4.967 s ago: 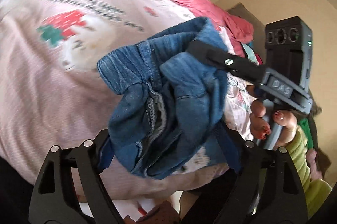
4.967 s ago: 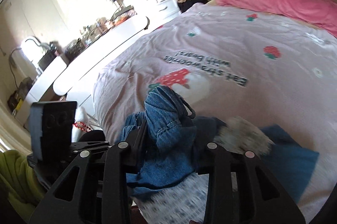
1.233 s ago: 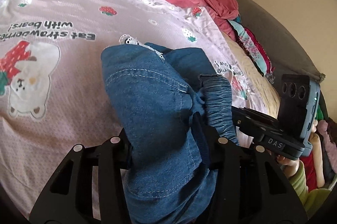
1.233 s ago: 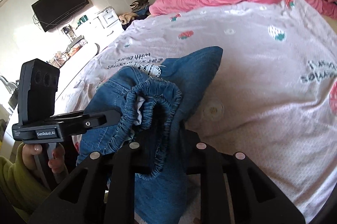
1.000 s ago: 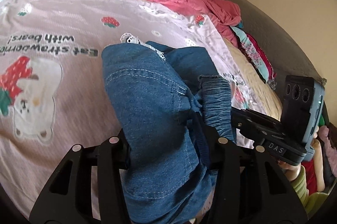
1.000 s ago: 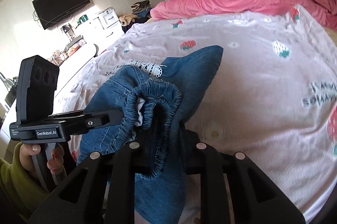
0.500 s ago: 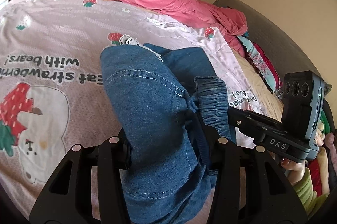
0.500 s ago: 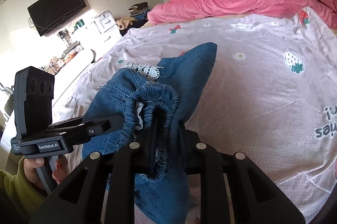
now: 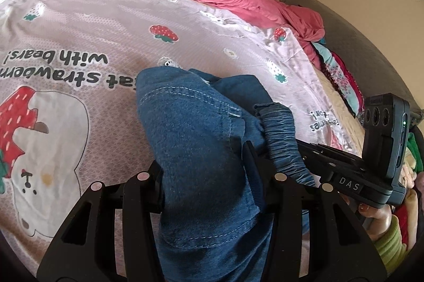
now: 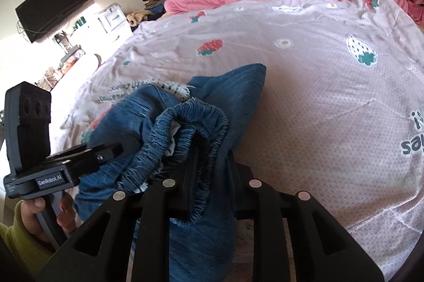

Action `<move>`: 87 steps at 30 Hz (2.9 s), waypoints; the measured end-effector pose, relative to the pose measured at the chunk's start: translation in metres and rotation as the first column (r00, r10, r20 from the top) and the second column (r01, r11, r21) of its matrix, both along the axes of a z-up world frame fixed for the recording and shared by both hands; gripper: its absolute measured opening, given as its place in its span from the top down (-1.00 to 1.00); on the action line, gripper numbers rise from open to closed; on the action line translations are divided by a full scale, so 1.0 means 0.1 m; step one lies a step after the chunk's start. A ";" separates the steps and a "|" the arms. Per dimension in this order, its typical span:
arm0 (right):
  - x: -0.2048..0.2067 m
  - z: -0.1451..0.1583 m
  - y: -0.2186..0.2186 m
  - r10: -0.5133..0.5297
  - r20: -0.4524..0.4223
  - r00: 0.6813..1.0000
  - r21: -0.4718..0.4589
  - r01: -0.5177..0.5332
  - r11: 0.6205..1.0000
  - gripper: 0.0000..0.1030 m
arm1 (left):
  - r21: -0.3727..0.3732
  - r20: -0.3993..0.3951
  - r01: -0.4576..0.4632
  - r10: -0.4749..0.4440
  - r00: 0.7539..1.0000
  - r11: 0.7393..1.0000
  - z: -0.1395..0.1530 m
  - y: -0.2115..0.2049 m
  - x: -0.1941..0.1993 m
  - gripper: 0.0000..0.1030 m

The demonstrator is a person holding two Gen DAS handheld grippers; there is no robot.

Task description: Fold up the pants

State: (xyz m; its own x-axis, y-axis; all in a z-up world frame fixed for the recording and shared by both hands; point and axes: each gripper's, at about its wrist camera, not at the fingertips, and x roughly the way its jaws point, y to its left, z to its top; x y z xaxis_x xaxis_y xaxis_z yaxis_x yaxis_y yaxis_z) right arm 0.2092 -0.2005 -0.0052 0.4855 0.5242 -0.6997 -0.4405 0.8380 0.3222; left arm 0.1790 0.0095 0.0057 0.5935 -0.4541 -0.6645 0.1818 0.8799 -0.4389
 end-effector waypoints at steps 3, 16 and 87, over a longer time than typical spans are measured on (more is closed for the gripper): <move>0.01 -0.06 -0.03 -0.020 -0.021 1.000 -0.019 0.020 1.000 0.33 | 0.009 -0.010 -0.009 0.009 1.000 1.000 -0.04 0.01 0.00 0.02; 0.02 -0.24 -0.07 -0.089 -0.007 0.996 -0.156 0.087 0.984 -0.30 | 0.045 -0.043 -0.030 0.032 0.999 0.999 -0.22 0.02 -0.02 -0.21; -1.41 -0.18 -0.38 -0.161 0.208 0.965 -0.136 0.192 0.972 -0.91 | 0.196 0.014 -0.138 0.138 0.990 0.971 -0.10 0.05 -1.42 -0.82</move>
State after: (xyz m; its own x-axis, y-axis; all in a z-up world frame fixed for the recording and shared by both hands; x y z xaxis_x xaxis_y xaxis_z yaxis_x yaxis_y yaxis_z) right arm 0.0679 -0.2380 -0.0228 0.6952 0.3117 -0.6477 -0.3223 0.9406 0.1068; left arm 0.0374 0.0147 -0.0040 0.6418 -0.2288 -0.7320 0.0530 0.9654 -0.2553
